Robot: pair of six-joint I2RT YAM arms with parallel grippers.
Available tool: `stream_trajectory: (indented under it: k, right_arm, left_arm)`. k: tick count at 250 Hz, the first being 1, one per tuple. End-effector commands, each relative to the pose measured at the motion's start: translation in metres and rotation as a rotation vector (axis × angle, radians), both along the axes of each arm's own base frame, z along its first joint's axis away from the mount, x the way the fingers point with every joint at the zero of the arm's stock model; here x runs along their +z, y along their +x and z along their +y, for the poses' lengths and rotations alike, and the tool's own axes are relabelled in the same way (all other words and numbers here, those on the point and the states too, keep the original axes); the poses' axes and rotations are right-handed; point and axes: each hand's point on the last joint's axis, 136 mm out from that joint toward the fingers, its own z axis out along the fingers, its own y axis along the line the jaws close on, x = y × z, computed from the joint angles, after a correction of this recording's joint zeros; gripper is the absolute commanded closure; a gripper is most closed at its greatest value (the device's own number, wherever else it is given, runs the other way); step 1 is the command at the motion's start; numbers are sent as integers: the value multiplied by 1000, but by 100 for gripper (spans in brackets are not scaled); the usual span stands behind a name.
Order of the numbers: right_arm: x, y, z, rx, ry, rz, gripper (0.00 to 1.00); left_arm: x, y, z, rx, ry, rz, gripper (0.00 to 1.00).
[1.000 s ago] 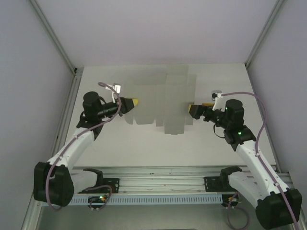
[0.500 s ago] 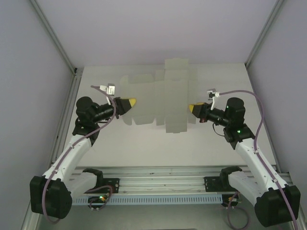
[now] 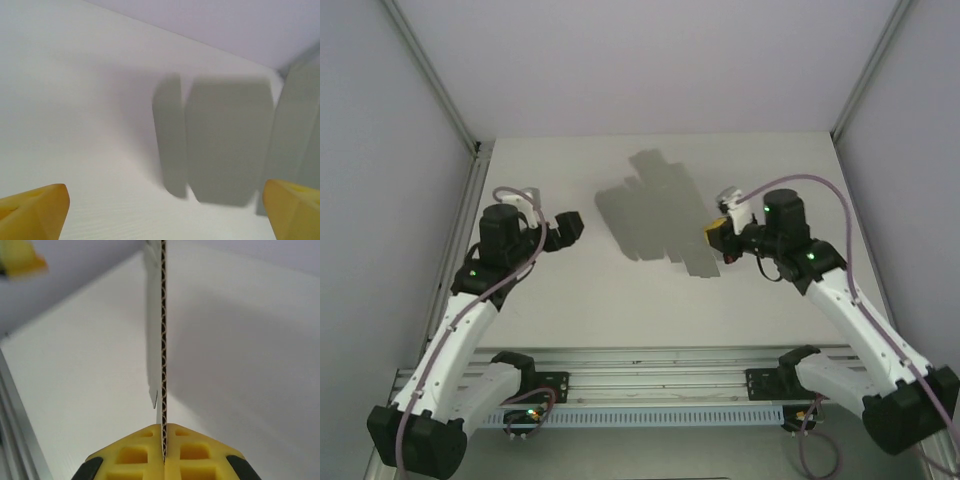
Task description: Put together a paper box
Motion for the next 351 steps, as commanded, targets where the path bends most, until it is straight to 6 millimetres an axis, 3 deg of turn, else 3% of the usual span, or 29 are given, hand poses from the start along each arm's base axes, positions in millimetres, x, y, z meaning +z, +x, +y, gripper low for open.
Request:
stream_trajectory:
  k: [1,21,56,76,92,132,207,291,351]
  right_arm:
    - [-42,0,-14,122,-431,-31,100]
    - [-52,20,-14,146,-614,-64,100]
    - [-71,73,-13,178,-942,-209,100]
    - [-83,102,-5,181,-1074,-302,100]
    - [-87,116,13,185,-1044,-380,100]
    - [-87,118,53,202,-865,-499,100]
    - [-112,111,63,226,-853,-445,100]
    - [-102,114,63,179,-816,-434,100]
    - [-104,110,62,191,-820,-396,100]
  left_arm:
    - [7,1,29,111,157,20,0]
    - [24,9,5,7,85,-24,0]
    - [50,26,-41,-177,-35,-67,0]
    - [51,38,-61,-251,-81,-50,0]
    - [45,49,-73,-284,-112,-12,0]
    - [21,65,-105,-385,-226,108,0]
    - [-7,62,-162,-571,-398,244,0]
    - [-53,49,-160,-533,-358,347,0]
    - [-47,35,-142,-486,-293,295,0]
